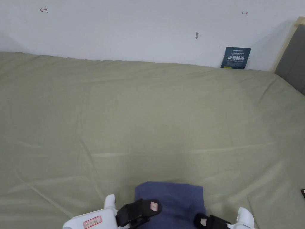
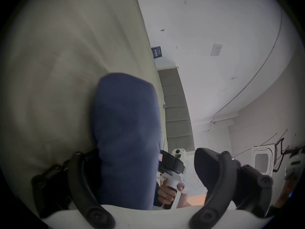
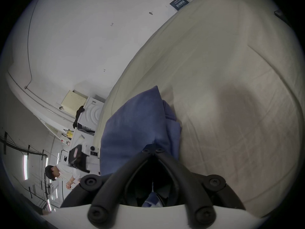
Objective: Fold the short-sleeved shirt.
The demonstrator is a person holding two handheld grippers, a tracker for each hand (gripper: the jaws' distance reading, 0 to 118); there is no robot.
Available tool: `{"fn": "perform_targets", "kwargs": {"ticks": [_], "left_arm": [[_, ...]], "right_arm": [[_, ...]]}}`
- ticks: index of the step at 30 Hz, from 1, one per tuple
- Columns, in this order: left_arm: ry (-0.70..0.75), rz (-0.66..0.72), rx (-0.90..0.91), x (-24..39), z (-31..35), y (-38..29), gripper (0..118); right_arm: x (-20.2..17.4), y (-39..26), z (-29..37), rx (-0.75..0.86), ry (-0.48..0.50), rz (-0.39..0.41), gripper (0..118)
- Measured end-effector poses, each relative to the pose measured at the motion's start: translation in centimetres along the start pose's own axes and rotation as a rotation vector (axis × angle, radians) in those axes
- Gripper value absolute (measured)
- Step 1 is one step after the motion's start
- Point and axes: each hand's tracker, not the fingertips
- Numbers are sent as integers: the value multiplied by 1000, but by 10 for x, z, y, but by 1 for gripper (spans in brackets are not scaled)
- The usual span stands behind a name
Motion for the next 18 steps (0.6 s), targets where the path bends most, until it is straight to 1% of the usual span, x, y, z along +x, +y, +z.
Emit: {"fn": "perform_targets", "kwargs": {"ticks": [1, 2, 3, 4, 5, 6, 8, 9, 10, 11, 13, 14, 16, 18], "left_arm": [[70, -2, -13, 5, -10, 2, 60], [177, -31, -12, 8, -18, 2, 29], [281, -52, -8, 7, -25, 1, 29], [333, -50, -6, 1, -25, 1, 29], [229, -18, -2, 1, -23, 2, 29], [228, -21, 0, 9, -15, 4, 29], [338, -148, 7, 26, 1, 4, 28], [353, -196, 5, 32, 17, 9, 28], [358, -208, 15, 38, 30, 13, 28], [355, -201, 43, 41, 56, 24, 28], [395, -204, 102, 43, 108, 45, 28], [429, -212, 135, 44, 140, 61, 28], [543, -281, 172, 45, 198, 88, 28], [627, -290, 199, 44, 260, 120, 28]], "right_arm": [[2, -2, 3, 11, 0, 1, 0], [3, -4, 6, 25, -1, 1, 0], [6, -5, 8, 33, -1, -4, 0], [8, -7, 9, 40, -2, -11, 0], [9, -8, 11, 40, -6, -18, 0], [9, -9, 14, 41, 0, -21, 0], [2, -12, 21, 47, 7, -1, 0], [-2, -13, 25, 49, 6, 19, 0], [-5, -14, 28, 45, 3, 33, 0], [-8, -16, 32, 37, 1, 50, 0], [-11, -20, 36, 29, -22, 75, 0], [-13, -24, 38, 26, -30, 76, 0], [-12, -29, 40, 18, -35, 74, 0], [-18, -36, 41, 11, -64, 95, 0]]}}
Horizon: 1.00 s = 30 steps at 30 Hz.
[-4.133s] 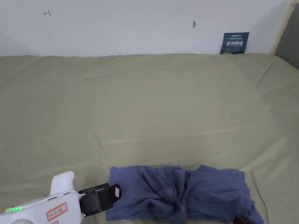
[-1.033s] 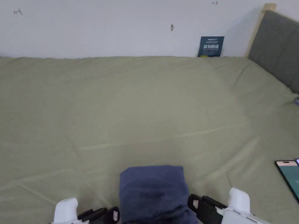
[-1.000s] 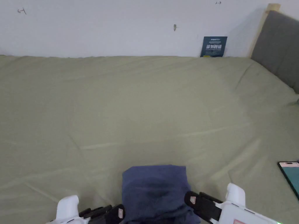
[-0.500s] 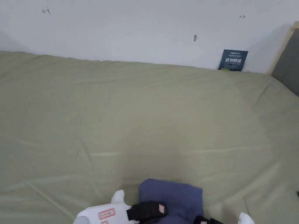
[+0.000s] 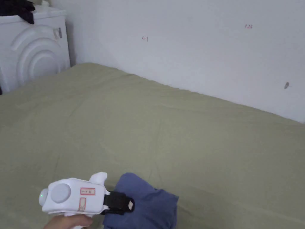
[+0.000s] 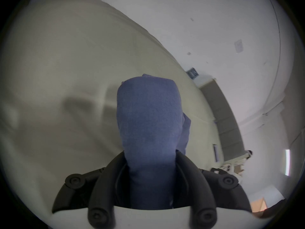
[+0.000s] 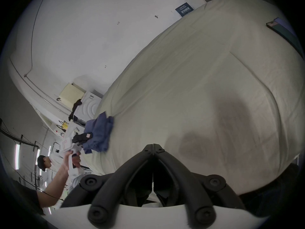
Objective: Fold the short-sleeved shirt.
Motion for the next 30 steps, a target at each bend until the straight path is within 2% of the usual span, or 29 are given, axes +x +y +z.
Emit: {"fn": "perform_targets", "kwargs": {"ticks": [4, 7, 8, 10, 13, 14, 15, 16, 17, 20, 22, 24, 26, 27, 29, 30], "left_arm": [[194, -30, -7, -83, 60, 60, 28], [267, -4, -69, -138, 94, 95, 28], [286, 45, -92, -154, 101, 104, 28], [249, 91, -100, -173, 112, 113, 28], [244, 79, -98, -177, 114, 113, 30], [228, 42, -98, -173, 112, 111, 42], [227, 17, -92, -171, 112, 109, 67], [243, 9, -78, -171, 113, 106, 98], [262, -1, -76, -170, 116, 104, 109], [291, 3, -50, -154, 139, 98, 110], [397, 20, -26, -141, 160, 93, 110], [472, 21, 50, -120, 185, 93, 107], [457, -6, 238, -77, 202, 88, 91], [507, -92, 286, -46, 207, 82, 79], [629, -262, 463, 16, 210, 70, 29], [622, -327, 520, 49, 210, 59, 18]], "right_arm": [[-9, -7, 1, -2, -19, -22, 0], [-14, -6, 3, 21, -36, -47, 0], [-15, -5, 4, 32, -55, -54, 0], [-14, -1, 6, 44, -75, -62, 0], [-18, 4, 10, 54, -91, -55, 0], [-18, 5, 10, 57, -90, -57, 0], [-18, 7, 11, 62, -88, -62, 0], [-18, 8, 11, 67, -86, -65, 0], [-19, 10, 11, 69, -86, -62, 0], [-23, 16, 12, 72, -74, -34, 0], [-25, 20, 13, 75, -57, -7, 0], [-28, 23, 16, 81, -61, 28, 0], [-28, 30, 23, 91, -98, 81, 0], [-32, 35, 28, 105, -119, 118, 0], [-40, 50, 43, 128, -155, 166, 0], [-47, 60, 55, 160, -157, 190, 0]]}}
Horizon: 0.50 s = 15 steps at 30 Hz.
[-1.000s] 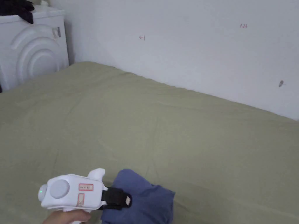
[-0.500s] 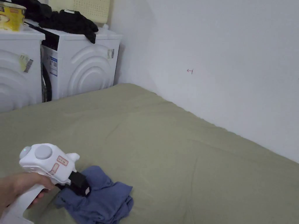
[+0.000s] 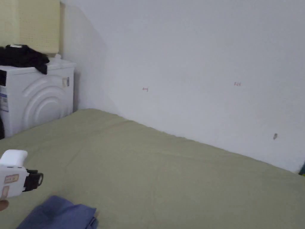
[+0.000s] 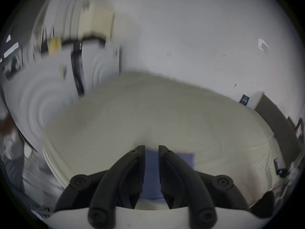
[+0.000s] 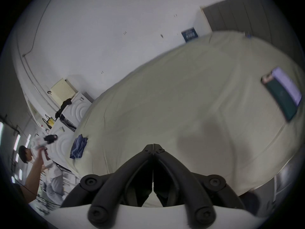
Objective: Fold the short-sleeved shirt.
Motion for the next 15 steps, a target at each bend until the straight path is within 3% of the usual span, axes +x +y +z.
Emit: {"fn": "perform_targets", "kwargs": {"ticks": [3, 5, 9, 11, 15], "left_arm": [[-117, -15, 205, 82, 63, 2, 13], [-105, -106, 336, 140, 106, -6, 6], [-206, -121, 506, 222, 176, -35, 5], [-297, -141, 511, 236, 187, -48, 5], [-246, -189, 531, 252, 201, -64, 5]], "right_arm": [[-23, 37, 46, 158, -56, 163, 0], [-42, 56, 82, 284, -91, 265, 0], [-77, 69, 156, 536, -172, 409, 0], [-86, 66, 182, 628, -129, 450, 0], [-99, 61, 195, 658, -130, 438, 0]]}}
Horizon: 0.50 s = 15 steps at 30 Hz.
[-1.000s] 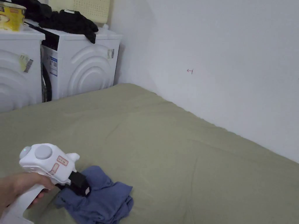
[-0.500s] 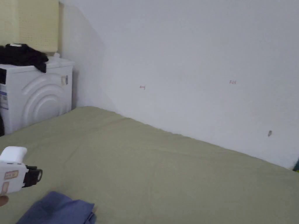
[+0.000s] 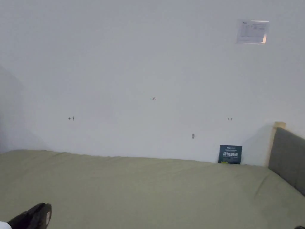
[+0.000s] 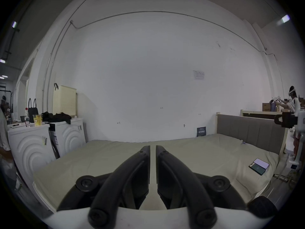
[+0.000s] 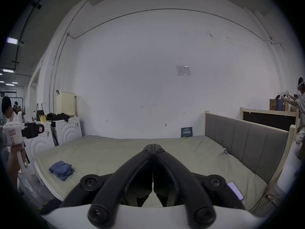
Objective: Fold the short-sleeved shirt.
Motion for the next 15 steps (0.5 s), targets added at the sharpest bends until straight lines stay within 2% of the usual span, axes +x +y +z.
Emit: {"fn": "perform_targets", "kwargs": {"ticks": [1, 2, 4, 6, 10, 11, 13, 15], "left_arm": [[-15, -1, 4, -2, 1, 0, 5], [-24, 5, 3, -4, 1, -1, 5], [-43, 16, 1, 4, 3, 3, 5], [-43, 8, -15, 9, 0, -1, 5], [-44, -3, -13, 20, -1, -3, 5], [-42, -9, -14, 19, 0, -5, 5], [-45, -8, -12, 18, -1, -5, 5], [-45, -1, -8, 19, 0, -6, 5]], "right_arm": [[-2, 0, -1, -12, 22, 6, 0], [-4, -2, -3, -30, 85, 18, 0], [-12, -8, -5, -11, 42, 30, 0], [-17, -7, -11, -27, 79, 27, 0], [-30, -7, -13, -23, 81, 38, 0], [-32, -7, -14, -27, 92, 53, 0], [-38, -7, -10, -16, 51, 107, 0], [-39, -7, -10, -19, 55, 109, 0]]}}
